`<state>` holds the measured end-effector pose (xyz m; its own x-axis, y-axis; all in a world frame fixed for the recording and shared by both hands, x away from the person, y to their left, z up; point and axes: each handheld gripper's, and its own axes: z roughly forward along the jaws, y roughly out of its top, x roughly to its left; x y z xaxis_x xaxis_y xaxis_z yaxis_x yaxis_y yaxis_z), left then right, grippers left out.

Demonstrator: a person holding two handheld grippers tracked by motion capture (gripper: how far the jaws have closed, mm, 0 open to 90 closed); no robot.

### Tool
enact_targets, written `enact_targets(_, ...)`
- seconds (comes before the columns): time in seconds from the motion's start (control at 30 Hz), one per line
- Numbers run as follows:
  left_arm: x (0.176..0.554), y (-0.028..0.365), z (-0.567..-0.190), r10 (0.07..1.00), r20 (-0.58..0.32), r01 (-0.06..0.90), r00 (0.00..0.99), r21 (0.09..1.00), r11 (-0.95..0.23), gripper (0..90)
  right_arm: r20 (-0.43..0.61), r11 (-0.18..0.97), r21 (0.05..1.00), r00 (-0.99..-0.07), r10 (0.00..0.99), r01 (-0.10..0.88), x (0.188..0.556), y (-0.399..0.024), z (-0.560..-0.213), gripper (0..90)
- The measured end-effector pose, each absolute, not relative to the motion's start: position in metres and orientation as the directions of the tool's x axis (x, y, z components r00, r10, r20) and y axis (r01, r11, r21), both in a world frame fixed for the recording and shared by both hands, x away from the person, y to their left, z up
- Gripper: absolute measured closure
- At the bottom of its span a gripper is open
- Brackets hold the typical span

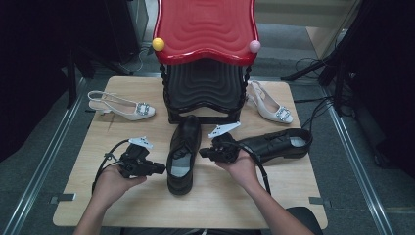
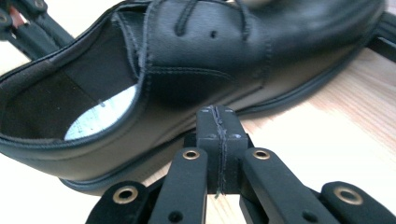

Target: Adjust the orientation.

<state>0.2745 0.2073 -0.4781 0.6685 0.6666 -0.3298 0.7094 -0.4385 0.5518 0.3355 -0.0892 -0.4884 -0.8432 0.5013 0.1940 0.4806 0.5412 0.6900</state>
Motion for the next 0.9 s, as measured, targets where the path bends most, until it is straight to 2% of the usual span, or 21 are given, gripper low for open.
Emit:
enact_targets(0.1, 0.28, 0.217, -0.472, 0.697, -0.319, 0.722, 0.642, 0.558, -0.41, 80.4, 0.178, 0.544, 0.69, -0.841, 0.512, 0.477, 0.335, -0.097, -0.487, 71.5)
enact_targets(0.17, 0.282, 0.22, -0.471, 0.706, -0.321, 0.729, 0.632, 0.556, -0.4, 74.7, 0.187, 0.535, 0.689, -0.833, 0.521, 0.489, 0.336, -0.105, -0.486, 67.6)
enact_targets(0.3, 0.29, 0.226, -0.468, 0.72, -0.33, 0.74, 0.611, 0.561, -0.371, 59.7, 0.208, 0.489, 0.706, -0.81, 0.549, 0.513, 0.335, -0.121, -0.483, 54.1)
enact_targets(0.37, 0.293, 0.228, -0.467, 0.724, -0.334, 0.744, 0.604, 0.562, -0.361, 51.9, 0.203, 0.478, 0.708, -0.799, 0.566, 0.519, 0.335, -0.127, -0.48, 52.7)
enact_targets(0.57, 0.305, 0.227, -0.466, 0.725, -0.317, 0.732, 0.611, 0.574, -0.367, 39.0, 0.211, 0.453, 0.712, -0.779, 0.591, 0.536, 0.33, -0.147, -0.471, 53.2)
enact_targets(0.9, 0.314, 0.222, -0.465, 0.717, -0.322, 0.73, 0.618, 0.574, -0.372, 35.3, 0.187, 0.395, 0.753, -0.748, 0.637, 0.525, 0.329, -0.187, -0.458, 46.5)
